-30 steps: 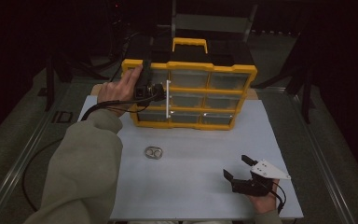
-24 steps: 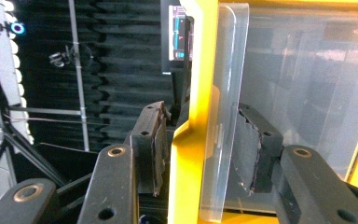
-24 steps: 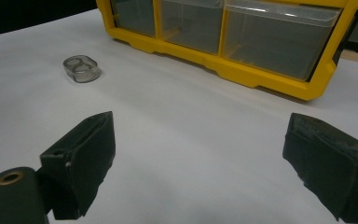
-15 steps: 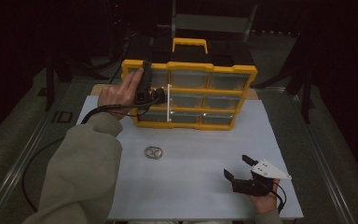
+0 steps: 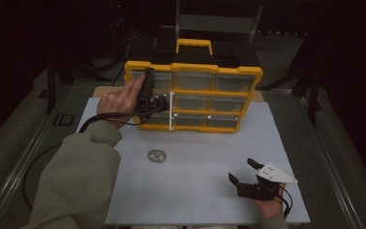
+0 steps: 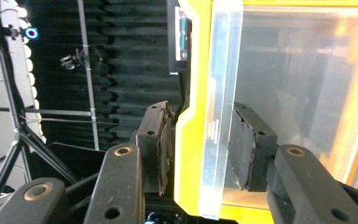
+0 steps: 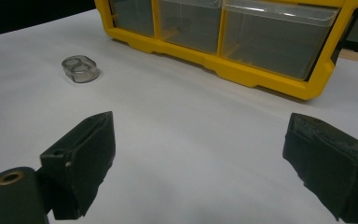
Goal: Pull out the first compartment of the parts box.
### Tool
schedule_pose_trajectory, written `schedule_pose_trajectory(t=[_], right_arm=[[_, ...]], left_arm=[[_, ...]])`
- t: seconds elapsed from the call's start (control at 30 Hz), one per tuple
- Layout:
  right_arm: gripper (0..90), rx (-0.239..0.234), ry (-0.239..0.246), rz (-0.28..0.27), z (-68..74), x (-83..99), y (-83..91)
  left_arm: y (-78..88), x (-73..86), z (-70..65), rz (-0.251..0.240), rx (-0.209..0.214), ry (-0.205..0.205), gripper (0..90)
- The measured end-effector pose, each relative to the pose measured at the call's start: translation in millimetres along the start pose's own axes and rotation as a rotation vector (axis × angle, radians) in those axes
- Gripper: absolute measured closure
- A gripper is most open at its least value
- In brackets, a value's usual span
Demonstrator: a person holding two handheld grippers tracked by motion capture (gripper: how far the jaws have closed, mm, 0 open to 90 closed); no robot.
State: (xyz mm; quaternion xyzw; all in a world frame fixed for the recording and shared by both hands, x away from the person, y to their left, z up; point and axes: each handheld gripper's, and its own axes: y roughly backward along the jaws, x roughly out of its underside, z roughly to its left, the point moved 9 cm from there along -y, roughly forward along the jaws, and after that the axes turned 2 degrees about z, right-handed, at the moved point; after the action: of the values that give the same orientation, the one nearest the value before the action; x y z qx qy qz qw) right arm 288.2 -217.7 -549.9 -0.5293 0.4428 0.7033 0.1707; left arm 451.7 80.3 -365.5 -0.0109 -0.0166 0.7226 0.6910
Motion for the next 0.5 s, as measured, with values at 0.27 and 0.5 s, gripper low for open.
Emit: schedule_pose_trajectory(t=[0.27,0.5], right_arm=[[9.6,-0.001,-0.001,0.002,0.1,0.2,-0.3],[9.7,0.0,0.0,0.003,0.3,0.3,-0.4]], left_arm=[[-1.7,6.8,-2.5,0.024,0.049,-0.007,66.6],[-1.7,4.7,-1.6,0.029,0.08,-0.031,72.5]])
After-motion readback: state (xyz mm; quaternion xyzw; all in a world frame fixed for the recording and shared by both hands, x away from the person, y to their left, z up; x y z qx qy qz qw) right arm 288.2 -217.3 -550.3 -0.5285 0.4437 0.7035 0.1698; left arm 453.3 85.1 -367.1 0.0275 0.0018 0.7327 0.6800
